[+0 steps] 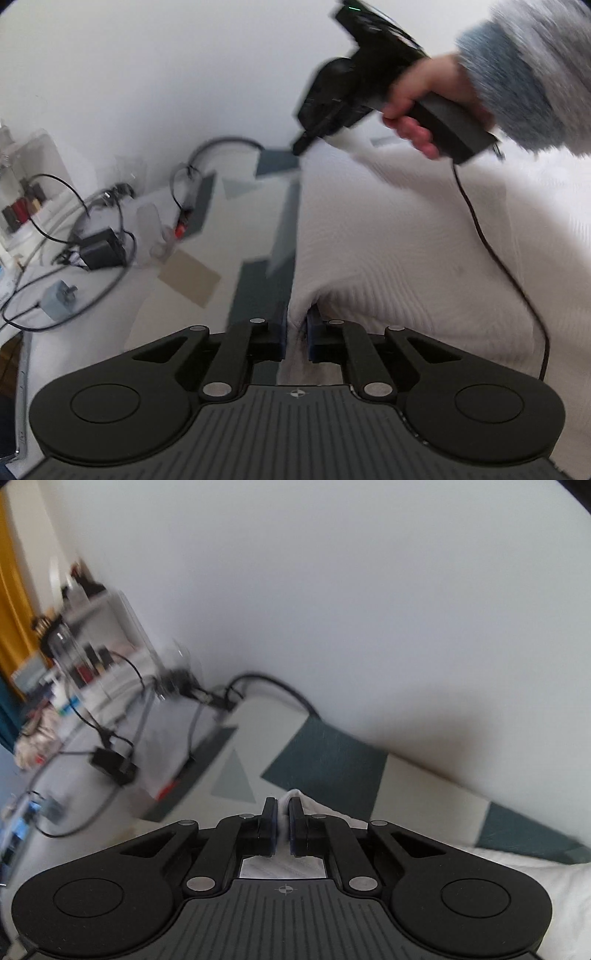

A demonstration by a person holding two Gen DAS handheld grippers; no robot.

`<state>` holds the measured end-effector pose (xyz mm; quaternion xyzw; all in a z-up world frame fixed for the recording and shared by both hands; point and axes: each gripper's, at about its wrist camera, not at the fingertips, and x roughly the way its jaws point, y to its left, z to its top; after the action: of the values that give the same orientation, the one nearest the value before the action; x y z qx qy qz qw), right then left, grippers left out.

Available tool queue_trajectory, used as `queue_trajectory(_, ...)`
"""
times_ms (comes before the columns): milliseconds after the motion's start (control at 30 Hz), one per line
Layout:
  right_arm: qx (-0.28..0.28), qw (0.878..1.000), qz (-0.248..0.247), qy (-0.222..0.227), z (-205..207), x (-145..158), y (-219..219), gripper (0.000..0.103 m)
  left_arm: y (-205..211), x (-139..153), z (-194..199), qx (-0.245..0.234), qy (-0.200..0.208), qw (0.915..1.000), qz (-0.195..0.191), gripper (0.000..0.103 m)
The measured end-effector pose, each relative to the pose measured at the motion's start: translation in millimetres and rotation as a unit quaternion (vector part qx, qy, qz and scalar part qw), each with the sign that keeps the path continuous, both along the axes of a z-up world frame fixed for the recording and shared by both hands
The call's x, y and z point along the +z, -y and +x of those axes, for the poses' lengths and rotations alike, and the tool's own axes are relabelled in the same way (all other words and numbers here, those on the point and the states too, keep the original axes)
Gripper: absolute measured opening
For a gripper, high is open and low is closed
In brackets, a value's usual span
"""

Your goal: Fold clothes

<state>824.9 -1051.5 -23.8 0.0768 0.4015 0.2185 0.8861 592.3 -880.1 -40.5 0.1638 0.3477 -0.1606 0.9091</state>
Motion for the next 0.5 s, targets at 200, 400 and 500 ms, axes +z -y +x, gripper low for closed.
queue_trajectory(200, -0.073, 0.997, 0.026, 0.027, -27.1, 11.2, 21.8, 0.055, -2.4, 5.6, -13.1, -0.019, 0.003, 0.9998, 0.001, 0.053)
queue_trajectory(400, -0.163, 0.983, 0.069, 0.036, -118.2, 36.1, 106.6, 0.056, -7.7, -4.0, -18.9, -0.053, -0.005, 0.9982, 0.028, 0.054)
queue_trajectory(500, -0.228, 0.972, 0.054, 0.01, -166.8, 32.4, 136.9, 0.058, -12.7, -8.9, -17.7, -0.042, -0.012, 0.9987, 0.025, 0.057)
